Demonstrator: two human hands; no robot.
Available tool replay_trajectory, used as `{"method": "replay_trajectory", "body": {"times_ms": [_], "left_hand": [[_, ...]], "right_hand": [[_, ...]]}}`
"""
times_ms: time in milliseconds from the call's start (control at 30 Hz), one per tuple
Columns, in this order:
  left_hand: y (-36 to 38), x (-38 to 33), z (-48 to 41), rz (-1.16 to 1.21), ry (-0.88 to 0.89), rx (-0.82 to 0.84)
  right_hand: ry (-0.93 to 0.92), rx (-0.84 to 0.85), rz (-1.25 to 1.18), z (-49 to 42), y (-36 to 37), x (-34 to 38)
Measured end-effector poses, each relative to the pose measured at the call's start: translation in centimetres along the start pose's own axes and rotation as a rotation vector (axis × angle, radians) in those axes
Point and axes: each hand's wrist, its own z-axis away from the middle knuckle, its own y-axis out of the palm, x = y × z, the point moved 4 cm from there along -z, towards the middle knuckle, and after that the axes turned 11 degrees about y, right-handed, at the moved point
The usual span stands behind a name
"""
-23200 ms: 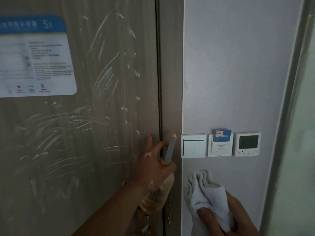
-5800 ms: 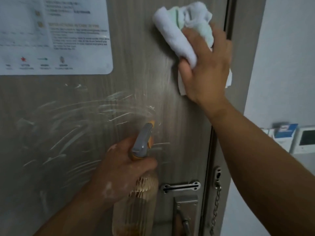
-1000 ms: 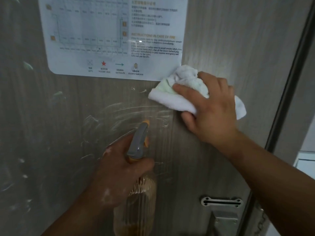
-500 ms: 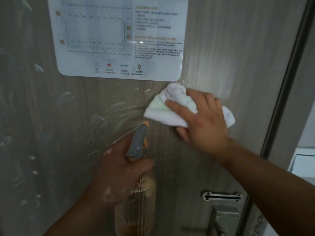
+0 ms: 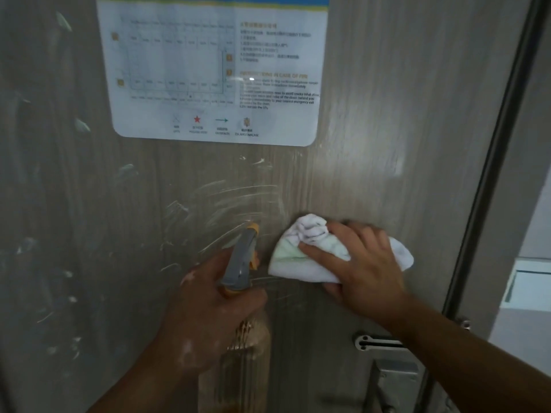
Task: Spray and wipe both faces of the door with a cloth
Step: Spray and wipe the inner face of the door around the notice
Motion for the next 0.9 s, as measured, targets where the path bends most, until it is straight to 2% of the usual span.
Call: {"method": "replay_trajectory", "body": {"times_ms": [200, 467, 667, 900], "left_hand": [[-0.5, -2.2, -0.4, -0.073, 0.092, -0.032], [0.0, -2.8, -1.2, -0.056, 0.118, -0.016], [0.0, -2.6, -1.1, -0.052, 0.082, 0.0], [-0.5, -2.6, -1.2, -0.039, 0.058, 0.027]], "right_hand": [[0.205, -0.162, -0.057, -7.0, -3.2, -2.0], [0.119, -0.129, -0.059, -11.0, -2.3, 1.8], [0.145, -0.138, -0.032, -9.4, -3.5, -2.0], [0.272, -0.242, -0.008, -10.6, -5.5, -5.7]]}}
